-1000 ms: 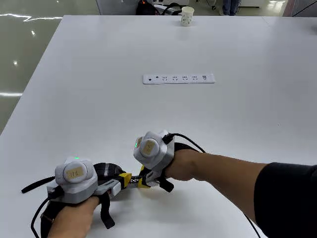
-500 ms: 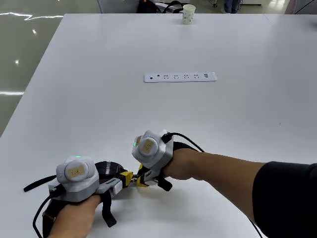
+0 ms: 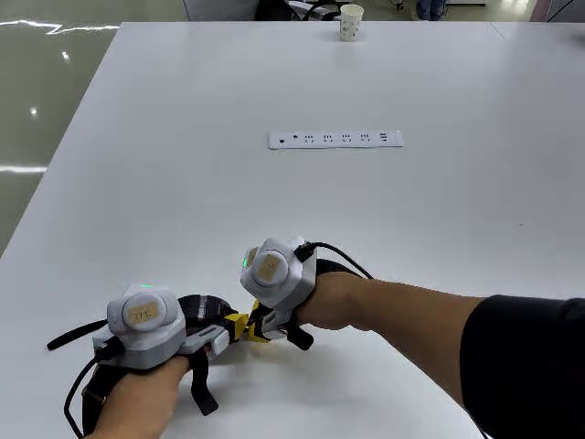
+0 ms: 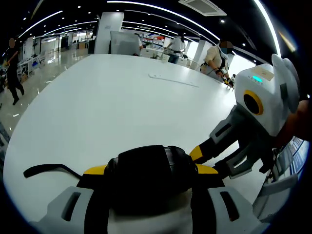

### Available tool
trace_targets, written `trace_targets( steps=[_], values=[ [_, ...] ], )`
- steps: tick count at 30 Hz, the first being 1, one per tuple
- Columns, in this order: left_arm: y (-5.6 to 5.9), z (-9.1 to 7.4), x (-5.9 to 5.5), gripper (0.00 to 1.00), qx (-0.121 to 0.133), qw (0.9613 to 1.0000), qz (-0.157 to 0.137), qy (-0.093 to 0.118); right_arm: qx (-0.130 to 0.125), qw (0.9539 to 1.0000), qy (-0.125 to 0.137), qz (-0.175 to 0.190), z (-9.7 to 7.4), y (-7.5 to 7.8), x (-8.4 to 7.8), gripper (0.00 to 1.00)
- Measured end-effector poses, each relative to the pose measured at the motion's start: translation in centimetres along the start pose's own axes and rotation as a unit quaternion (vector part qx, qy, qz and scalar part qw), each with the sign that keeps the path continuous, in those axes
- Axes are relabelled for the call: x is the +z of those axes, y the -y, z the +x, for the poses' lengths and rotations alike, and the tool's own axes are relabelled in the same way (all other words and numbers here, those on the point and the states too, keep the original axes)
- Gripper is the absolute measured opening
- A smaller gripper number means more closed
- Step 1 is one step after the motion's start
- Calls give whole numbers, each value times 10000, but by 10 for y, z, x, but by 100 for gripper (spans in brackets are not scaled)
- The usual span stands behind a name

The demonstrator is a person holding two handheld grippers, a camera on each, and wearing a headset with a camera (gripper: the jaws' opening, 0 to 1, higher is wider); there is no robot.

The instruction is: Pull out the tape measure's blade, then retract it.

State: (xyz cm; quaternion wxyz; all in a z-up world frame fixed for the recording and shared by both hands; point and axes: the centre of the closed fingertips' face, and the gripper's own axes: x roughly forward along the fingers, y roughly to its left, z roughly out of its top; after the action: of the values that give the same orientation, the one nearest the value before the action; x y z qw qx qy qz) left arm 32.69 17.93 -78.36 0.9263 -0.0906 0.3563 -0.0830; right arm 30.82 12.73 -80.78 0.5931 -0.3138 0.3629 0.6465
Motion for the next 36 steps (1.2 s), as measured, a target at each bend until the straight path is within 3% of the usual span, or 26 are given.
trace_targets(
  steps=[36],
  values=[
    [1,0,2,65,68,9999,57,70,-56,9999,69,-79,4,-1,5,12]
  ],
)
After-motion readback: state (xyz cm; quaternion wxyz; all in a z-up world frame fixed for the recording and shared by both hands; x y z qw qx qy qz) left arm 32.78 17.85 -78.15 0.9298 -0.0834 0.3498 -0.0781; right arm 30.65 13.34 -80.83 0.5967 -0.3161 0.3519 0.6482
